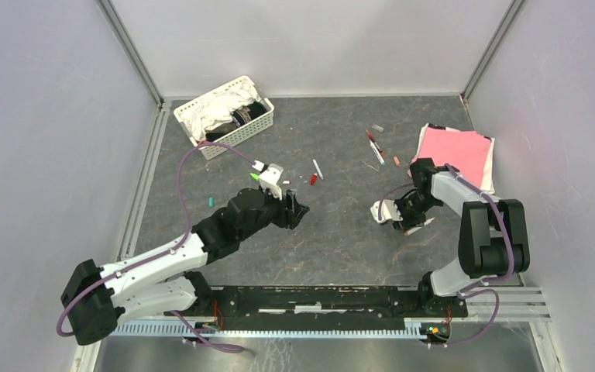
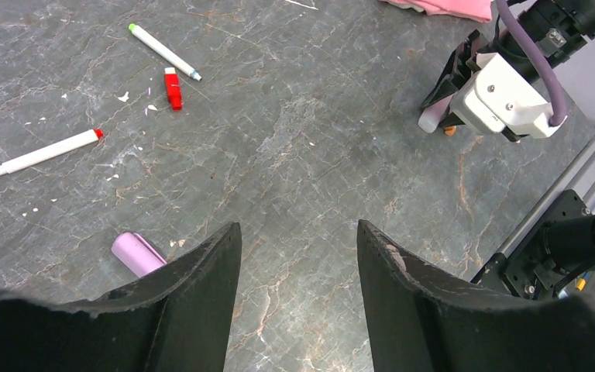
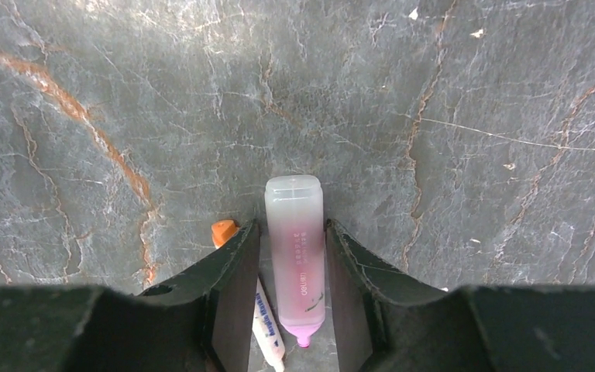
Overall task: Insert the pens into the pen caps
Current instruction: Pick up the pen from the center of the board.
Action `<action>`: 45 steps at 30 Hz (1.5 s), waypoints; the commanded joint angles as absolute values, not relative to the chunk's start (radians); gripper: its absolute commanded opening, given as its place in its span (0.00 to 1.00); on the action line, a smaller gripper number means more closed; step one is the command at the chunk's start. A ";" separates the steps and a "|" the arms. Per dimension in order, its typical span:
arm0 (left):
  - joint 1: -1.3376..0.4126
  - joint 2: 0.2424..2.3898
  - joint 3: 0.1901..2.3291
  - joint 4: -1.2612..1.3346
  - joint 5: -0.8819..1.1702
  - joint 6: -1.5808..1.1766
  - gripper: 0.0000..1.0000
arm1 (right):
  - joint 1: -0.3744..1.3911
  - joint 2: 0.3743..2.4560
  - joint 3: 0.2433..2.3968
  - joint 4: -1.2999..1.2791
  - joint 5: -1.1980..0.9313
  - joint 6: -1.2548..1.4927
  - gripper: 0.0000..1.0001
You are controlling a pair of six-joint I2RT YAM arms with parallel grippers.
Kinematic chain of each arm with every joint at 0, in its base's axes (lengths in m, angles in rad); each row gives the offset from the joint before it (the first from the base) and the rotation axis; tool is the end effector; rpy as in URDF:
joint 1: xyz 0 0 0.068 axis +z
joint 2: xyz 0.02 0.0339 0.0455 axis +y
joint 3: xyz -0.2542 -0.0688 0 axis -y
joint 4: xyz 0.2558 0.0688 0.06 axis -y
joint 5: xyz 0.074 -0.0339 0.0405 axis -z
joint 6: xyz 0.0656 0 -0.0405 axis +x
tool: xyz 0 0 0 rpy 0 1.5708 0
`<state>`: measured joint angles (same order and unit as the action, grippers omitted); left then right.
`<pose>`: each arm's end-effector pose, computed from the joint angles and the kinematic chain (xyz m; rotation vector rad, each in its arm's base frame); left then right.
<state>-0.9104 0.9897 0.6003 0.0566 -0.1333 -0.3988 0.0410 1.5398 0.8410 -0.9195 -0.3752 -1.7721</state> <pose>0.1733 -0.2089 0.2390 0.4082 1.9315 -0.7509 0.2390 0.0339 0.1141 -2.2431 1.7725 0.4035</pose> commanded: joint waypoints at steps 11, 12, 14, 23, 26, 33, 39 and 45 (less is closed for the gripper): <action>-0.913 0.858 0.490 0.209 -0.135 -0.401 0.64 | 0.051 1.592 0.784 -0.725 -0.373 -1.692 0.19; -0.913 0.841 0.472 0.234 -0.133 -0.404 0.64 | 0.051 1.584 0.784 -0.706 -0.384 -1.677 0.16; -0.913 0.804 0.442 0.282 -0.123 -0.416 0.64 | 0.051 1.562 0.796 -0.674 -0.420 -1.635 0.10; -0.913 0.748 0.392 0.512 -0.023 -0.453 0.72 | 0.055 1.423 0.966 -0.470 -0.766 -1.127 0.00; -0.913 0.763 0.382 0.594 -0.020 -0.493 0.87 | 0.055 1.352 0.902 -0.184 -0.832 -0.616 0.00; -0.913 0.952 0.420 0.766 -0.019 -0.611 0.97 | 0.060 1.271 0.730 0.240 -0.773 0.341 0.00; -0.913 1.164 0.526 0.758 -0.049 -0.700 0.97 | 0.072 1.288 0.704 0.232 -0.797 0.726 0.00; -0.913 1.368 0.640 0.738 -0.029 -0.760 0.92 | 0.116 1.255 0.625 0.294 -0.763 0.777 0.00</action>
